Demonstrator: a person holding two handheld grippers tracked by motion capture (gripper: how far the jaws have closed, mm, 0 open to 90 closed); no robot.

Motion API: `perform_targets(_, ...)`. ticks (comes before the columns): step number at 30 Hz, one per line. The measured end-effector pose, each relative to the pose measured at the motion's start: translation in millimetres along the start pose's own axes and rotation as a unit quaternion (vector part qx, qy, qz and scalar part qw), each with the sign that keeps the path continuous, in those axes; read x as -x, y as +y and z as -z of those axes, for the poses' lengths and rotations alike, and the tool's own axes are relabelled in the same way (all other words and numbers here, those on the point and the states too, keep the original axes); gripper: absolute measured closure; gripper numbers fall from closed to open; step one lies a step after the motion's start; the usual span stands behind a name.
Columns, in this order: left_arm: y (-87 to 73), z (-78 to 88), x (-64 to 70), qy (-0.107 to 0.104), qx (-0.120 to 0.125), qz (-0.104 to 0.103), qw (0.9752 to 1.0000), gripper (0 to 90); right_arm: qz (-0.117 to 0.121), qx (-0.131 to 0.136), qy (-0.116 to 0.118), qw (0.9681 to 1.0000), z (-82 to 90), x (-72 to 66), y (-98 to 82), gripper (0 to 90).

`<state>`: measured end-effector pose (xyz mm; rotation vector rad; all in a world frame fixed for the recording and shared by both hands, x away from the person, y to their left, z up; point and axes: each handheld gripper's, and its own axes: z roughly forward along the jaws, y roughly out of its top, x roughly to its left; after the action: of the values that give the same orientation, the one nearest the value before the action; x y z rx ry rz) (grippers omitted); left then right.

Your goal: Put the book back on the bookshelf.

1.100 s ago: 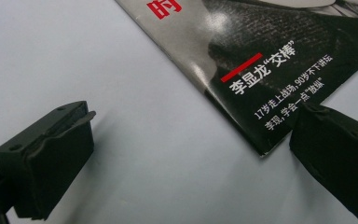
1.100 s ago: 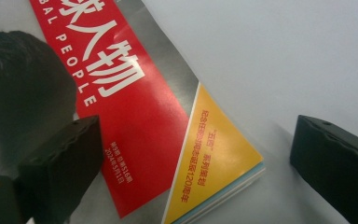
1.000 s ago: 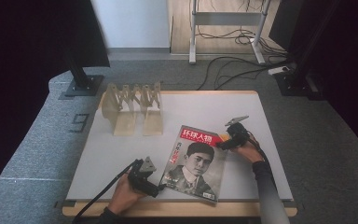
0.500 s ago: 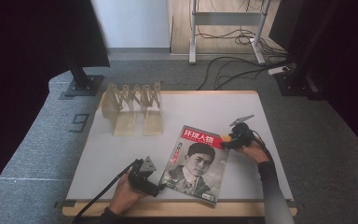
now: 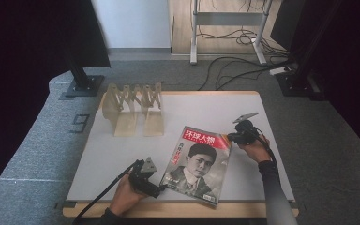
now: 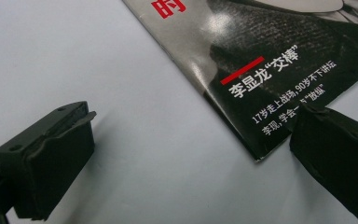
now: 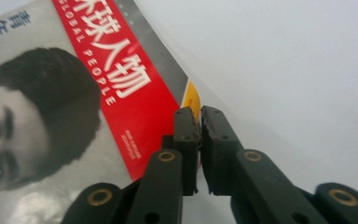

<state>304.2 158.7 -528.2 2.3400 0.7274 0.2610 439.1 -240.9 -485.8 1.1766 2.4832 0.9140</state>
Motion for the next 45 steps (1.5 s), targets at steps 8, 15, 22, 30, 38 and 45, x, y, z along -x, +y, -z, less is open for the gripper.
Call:
perform_targets(8,0.0,0.2,-0.8,-0.002,0.0,-0.004,1.0,0.0,-0.002,0.006,0.0,1.0,9.6,-7.4,6.9,86.2)
perform_targets(15,1.3,1.3,-3.7,-0.013,-0.006,-0.008,0.9999,0.0,0.014,0.022,0.006,0.9996,20.4,-13.4,13.4,86.5)
perform_targets(22,12.7,6.8,-16.9,-0.045,-0.011,0.006,0.9989,0.7,0.026,0.035,0.017,0.9989,39.5,-27.4,29.7,86.8)
perform_targets(30,35.0,3.5,-26.4,-0.077,-0.013,-0.004,0.997,2.5,0.05,0.048,0.02,0.9974,56.9,-42.0,46.8,87.0)
perform_targets(38,52.8,-4.5,-39.0,-0.086,-0.018,-0.008,0.9961,4.8,0.075,0.062,0.014,0.9952,74.5,-55.3,62.7,87.1)
perform_targets(45,66.2,-10.7,-44.3,-0.093,-0.03,-0.02,0.995,6.8,0.096,0.072,0.01,0.9927,90.1,-65.2,74.6,87.2)
